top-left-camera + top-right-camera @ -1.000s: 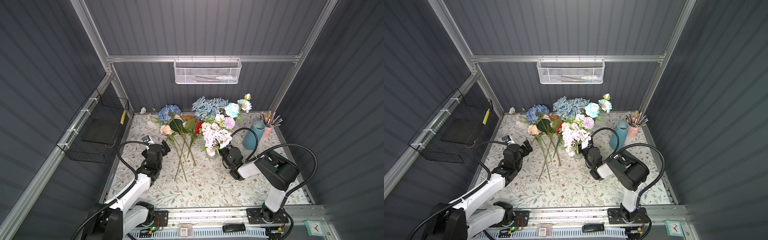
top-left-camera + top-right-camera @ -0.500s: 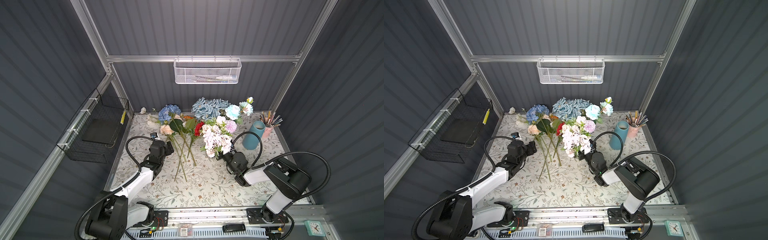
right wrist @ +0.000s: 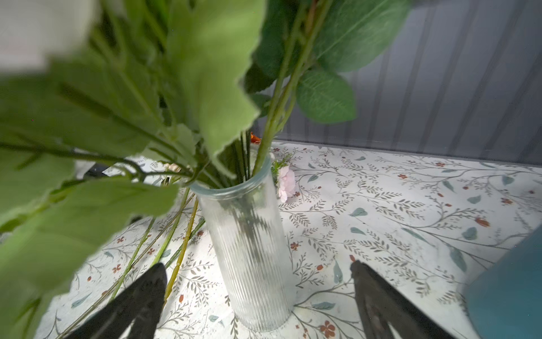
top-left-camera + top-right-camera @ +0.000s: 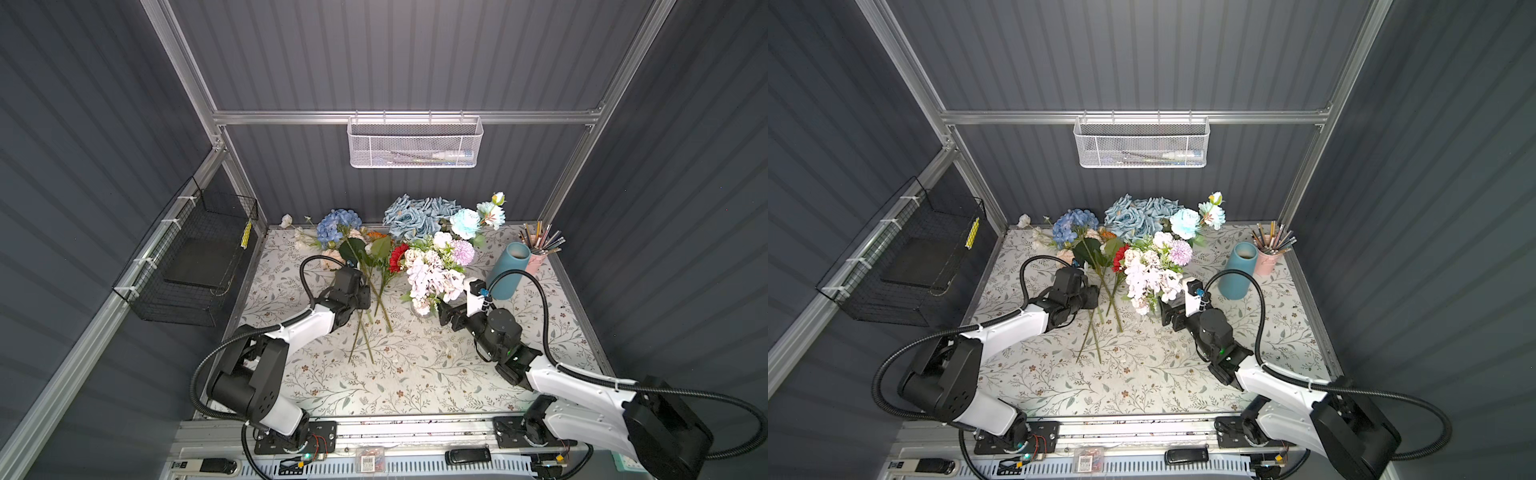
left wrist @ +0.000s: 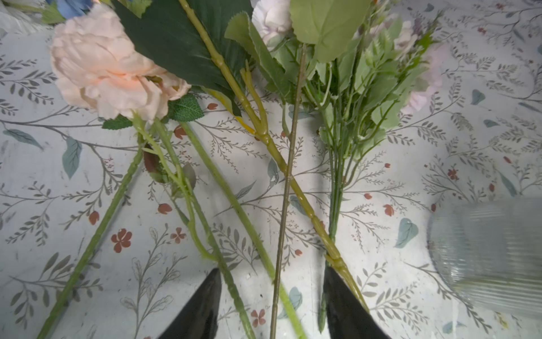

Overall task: Arrange flowers in a vase
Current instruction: Pick up the flower from the flowers.

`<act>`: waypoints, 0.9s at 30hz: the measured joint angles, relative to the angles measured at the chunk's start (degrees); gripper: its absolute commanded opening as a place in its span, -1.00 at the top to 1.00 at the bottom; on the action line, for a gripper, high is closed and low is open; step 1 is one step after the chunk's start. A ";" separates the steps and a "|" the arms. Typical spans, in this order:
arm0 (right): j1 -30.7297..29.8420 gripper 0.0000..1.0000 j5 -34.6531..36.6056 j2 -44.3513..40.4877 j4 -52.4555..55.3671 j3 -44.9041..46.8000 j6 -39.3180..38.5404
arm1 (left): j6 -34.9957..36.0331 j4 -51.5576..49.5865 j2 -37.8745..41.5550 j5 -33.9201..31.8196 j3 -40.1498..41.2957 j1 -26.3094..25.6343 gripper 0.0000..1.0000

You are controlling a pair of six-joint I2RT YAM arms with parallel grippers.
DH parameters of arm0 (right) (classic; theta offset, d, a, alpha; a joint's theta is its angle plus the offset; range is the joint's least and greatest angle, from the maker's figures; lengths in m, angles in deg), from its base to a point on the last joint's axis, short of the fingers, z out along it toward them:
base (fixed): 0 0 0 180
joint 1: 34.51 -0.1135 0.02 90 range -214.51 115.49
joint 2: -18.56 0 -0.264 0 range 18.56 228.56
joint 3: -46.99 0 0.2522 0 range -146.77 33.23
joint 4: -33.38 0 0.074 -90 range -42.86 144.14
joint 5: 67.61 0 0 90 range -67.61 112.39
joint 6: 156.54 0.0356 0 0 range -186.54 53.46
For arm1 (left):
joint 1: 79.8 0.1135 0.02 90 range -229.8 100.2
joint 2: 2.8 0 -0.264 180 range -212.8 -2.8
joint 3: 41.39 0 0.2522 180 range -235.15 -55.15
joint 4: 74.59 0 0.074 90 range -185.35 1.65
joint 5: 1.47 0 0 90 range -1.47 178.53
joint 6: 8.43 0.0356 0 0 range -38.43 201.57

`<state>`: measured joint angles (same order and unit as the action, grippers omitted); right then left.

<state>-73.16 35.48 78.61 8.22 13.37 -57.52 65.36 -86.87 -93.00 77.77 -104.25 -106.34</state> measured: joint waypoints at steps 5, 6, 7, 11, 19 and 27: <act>2.86 -0.98 1.29 -4.76 7.74 -0.09 1.99 | 1.05 -2.40 -5.46 -0.85 -3.39 0.02 0.03; 3.32 -0.98 1.44 -5.01 8.96 -0.15 2.32 | 1.09 -2.69 -6.38 -1.01 -3.91 0.02 0.03; 3.65 -0.98 1.60 -5.11 9.99 -0.24 2.58 | 1.22 -2.95 -7.13 -0.98 -4.35 0.02 0.03; 4.24 -0.98 1.73 -5.05 12.61 -0.31 3.06 | 1.27 -3.23 -9.64 -0.94 -5.68 0.00 0.03; 4.50 -0.98 1.70 -3.80 13.73 -0.52 3.65 | 2.29 -3.17 -14.36 -0.76 -9.05 0.02 0.29; 4.50 -0.98 2.23 -5.62 14.12 -0.52 3.50 | 2.99 -2.58 -16.26 0.92 -10.05 0.02 1.00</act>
<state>-68.66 37.71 72.99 22.34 12.85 -54.02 68.36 -89.45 -109.26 78.69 -114.31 -106.32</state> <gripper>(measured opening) 0.989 0.053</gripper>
